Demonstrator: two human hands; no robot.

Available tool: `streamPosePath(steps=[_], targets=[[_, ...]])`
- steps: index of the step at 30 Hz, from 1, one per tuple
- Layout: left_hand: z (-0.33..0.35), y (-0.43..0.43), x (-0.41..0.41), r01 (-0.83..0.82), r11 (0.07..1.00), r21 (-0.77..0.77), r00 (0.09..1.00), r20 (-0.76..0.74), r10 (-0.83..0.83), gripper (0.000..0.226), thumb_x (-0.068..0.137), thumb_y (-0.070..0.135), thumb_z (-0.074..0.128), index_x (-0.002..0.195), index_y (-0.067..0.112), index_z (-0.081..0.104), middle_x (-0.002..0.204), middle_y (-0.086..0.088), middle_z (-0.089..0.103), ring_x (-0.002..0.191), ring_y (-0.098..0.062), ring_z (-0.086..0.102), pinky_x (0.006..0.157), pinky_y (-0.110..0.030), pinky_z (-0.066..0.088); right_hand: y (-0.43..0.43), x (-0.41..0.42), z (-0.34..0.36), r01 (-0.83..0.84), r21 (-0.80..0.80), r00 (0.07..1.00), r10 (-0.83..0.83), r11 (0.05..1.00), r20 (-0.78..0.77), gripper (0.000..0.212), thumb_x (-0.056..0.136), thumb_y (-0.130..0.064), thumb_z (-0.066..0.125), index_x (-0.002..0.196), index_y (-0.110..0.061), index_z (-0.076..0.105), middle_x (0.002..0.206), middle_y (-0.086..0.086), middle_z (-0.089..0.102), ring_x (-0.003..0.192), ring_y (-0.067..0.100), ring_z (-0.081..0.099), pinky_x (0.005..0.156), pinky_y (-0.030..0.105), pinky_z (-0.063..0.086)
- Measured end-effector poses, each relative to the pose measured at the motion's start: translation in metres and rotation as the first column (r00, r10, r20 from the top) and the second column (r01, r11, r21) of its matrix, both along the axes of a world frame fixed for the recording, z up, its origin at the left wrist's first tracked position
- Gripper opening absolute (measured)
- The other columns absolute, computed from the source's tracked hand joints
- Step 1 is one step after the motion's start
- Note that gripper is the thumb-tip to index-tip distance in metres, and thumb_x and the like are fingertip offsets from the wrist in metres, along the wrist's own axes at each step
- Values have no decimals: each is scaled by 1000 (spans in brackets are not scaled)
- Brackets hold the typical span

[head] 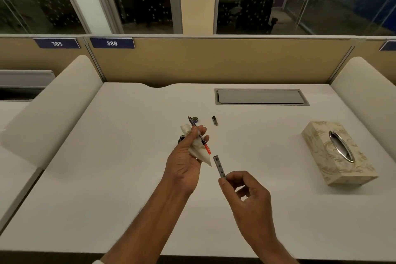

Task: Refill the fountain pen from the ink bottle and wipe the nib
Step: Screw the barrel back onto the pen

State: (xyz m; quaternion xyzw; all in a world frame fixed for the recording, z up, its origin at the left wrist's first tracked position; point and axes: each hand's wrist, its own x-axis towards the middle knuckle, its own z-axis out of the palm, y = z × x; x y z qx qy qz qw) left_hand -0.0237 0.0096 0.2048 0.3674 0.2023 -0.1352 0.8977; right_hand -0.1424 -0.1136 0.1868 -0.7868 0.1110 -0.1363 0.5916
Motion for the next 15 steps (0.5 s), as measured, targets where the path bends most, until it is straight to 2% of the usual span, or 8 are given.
streamPosePath(steps=[6,11,15], targets=[[14,-5,-6,17,1000,22,999,48,-18,42,99,20,62,137,1,60,120,-9,70,113,-26,64,91,-38,52,-3,0,14,-18,-3,998,18,1000,52,13,85,-15,76,80,-25,70,78,-10,72,78,15,66,60,19,49],[23,-12,-11,25,999,33,999,48,-26,42,97,20,65,135,2,63,132,-15,69,116,-28,63,84,-38,54,-8,1,20,-20,-16,996,22,1000,85,13,85,-15,77,80,-25,69,77,-11,71,77,14,66,60,17,49],[27,-17,-11,31,999,44,998,62,-33,40,98,20,64,133,3,64,122,-12,71,115,-28,64,85,-38,54,-12,4,26,-12,-16,994,13,1000,107,14,85,-15,77,80,-25,69,78,-10,71,77,15,66,60,20,50]])
